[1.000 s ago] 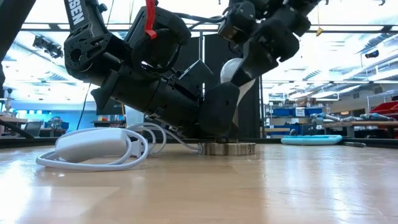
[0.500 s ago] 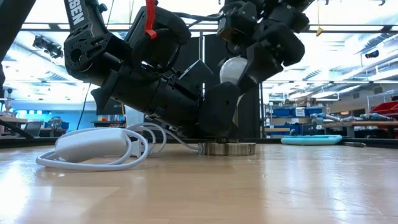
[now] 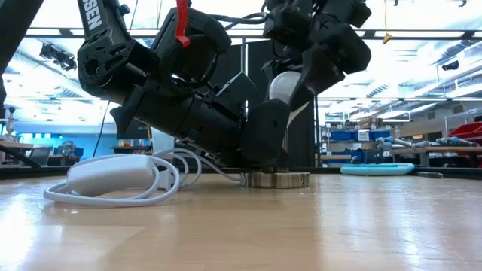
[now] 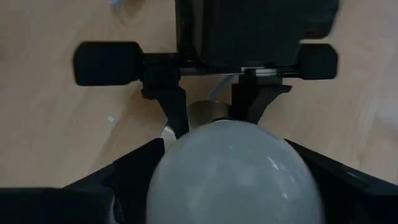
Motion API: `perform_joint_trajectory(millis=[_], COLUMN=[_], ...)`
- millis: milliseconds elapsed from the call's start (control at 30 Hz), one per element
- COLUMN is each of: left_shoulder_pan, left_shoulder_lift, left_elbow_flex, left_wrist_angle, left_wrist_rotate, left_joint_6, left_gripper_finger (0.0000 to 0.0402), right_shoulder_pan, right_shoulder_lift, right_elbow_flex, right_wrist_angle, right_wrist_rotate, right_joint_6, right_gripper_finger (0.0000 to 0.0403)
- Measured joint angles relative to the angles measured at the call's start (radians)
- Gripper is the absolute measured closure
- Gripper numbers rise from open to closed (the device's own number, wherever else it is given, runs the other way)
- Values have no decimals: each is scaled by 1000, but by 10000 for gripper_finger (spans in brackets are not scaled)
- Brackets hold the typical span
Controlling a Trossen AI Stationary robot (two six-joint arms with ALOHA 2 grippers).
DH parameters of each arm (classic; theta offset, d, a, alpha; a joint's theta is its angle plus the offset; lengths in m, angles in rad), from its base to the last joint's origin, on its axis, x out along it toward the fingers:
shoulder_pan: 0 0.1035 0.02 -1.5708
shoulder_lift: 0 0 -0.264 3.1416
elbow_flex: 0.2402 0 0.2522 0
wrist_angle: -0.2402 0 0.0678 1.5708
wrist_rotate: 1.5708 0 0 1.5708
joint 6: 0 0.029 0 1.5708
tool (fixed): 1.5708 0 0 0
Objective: Screw lightbulb
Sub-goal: Insert the lightbulb into the socket
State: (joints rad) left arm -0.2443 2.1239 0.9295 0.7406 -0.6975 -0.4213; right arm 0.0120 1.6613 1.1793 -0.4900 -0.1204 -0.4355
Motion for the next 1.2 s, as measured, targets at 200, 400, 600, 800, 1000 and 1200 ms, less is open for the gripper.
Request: perform_joint_trajectory(millis=[200,400,600,800,1000,1200], left_shoulder_pan=[0,0,0,0,1,1], left_shoulder_lift=[0,0,0,0,0,0], left_elbow_flex=[0,0,0,0,0,0], left_wrist_angle=[0,0,-1,-2,0,4], left_wrist_rotate=[0,-1,-1,-1,-5,-5], left_joint_6=[-1,-2,-1,-1,-2,-2], left_gripper_finger=[196,196,196,196,196,196], right_shoulder_pan=[11,29,27,27,29,43], right_shoulder_lift=[27,32,38,38,38,38], right_elbow_flex=[-1,33,61,61,61,61], right_wrist_angle=[-10,-32,-49,-61,-61,-62], right_wrist_rotate=[29,74,78,79,107,129], right_joint_6=[-53,-93,-108,-115,-130,-153], right_gripper_finger=[96,96,97,135,144,131])
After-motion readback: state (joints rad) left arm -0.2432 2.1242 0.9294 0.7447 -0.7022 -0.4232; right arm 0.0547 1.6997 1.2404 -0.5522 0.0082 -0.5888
